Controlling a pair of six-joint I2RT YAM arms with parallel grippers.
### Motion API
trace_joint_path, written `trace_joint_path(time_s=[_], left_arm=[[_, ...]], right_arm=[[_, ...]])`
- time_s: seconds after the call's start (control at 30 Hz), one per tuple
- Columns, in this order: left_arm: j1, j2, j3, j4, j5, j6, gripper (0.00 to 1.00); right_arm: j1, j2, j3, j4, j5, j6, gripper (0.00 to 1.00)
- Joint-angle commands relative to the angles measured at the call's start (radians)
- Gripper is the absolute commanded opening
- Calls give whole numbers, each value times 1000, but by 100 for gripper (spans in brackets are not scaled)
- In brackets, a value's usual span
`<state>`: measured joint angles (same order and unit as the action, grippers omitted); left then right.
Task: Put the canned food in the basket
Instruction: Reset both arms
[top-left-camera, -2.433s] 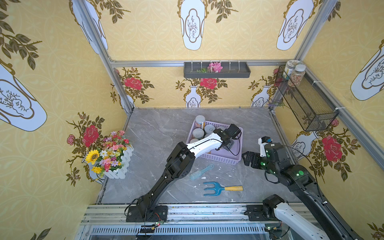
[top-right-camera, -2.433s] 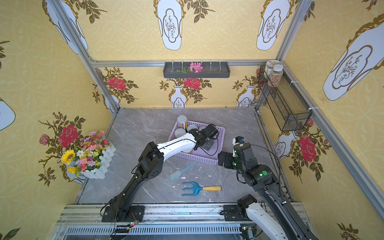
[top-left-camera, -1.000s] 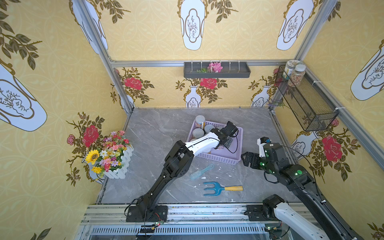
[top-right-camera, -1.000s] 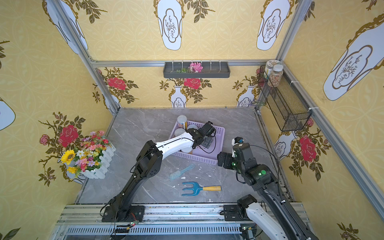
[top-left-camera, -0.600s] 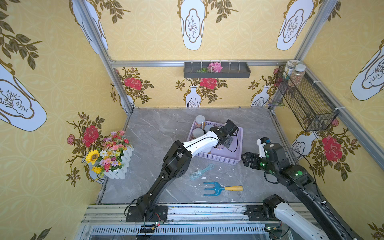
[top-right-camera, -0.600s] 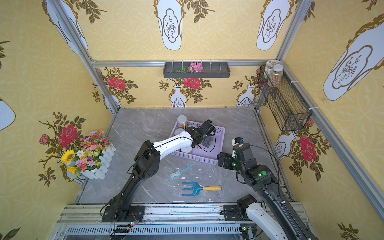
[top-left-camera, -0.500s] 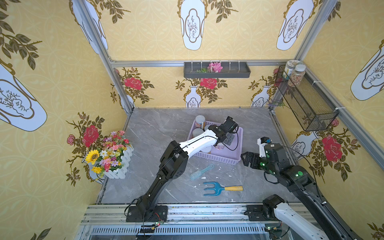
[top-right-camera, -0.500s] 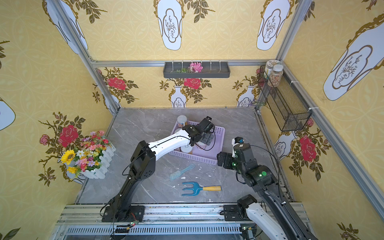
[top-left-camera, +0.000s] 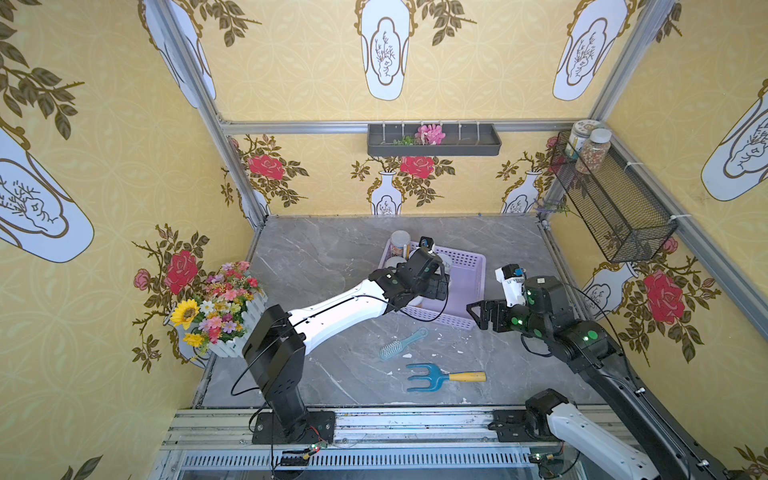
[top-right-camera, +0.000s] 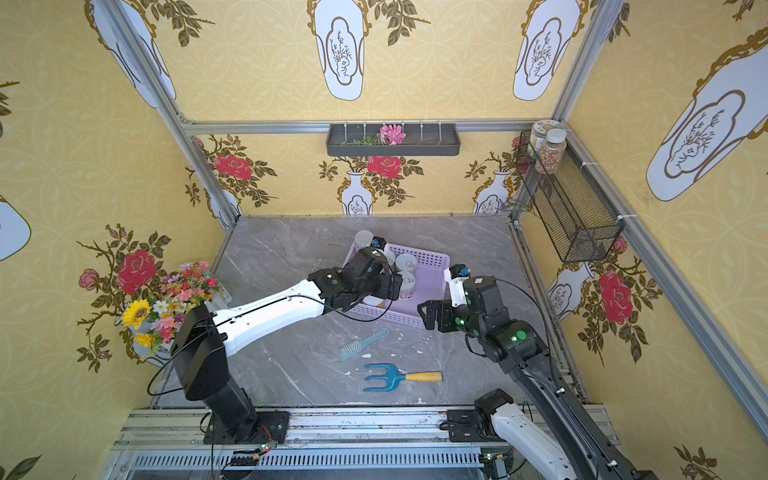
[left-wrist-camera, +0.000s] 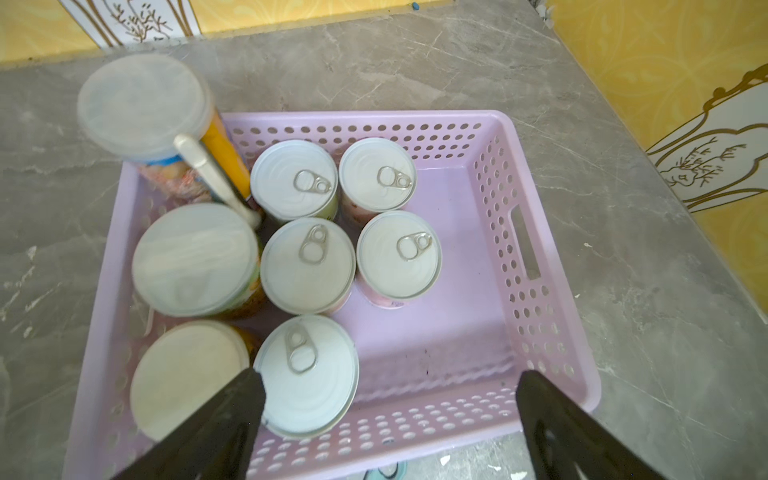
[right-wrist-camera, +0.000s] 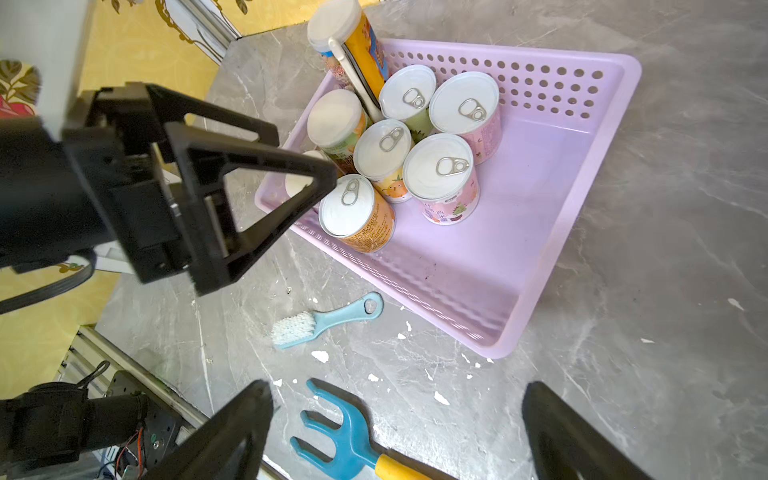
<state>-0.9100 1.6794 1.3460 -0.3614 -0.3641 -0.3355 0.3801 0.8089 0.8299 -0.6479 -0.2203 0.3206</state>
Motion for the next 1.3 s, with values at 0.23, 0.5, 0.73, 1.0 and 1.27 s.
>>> trace_joint_path(time_s=[0.23,0.5,0.73,1.0,1.27], left_arm=[[-16,-270,-335,174,-60,-183,100],[66,-486,-547,347,-124,-97,100],[271,-667,-801,660,-5,77,100],[500,-700,-976,843,14,155,100],[614,-688,-1056,946,-39,184,100]], right_arm=[[-1,167,13,214,-85,-87,97],[-1,265,-3,342,-103,-158,97],[-46,256,-59,429,101,-262,97],[-303,278,-156,555,180,-192,97],[-359,408,-153,615,363,-251,97]])
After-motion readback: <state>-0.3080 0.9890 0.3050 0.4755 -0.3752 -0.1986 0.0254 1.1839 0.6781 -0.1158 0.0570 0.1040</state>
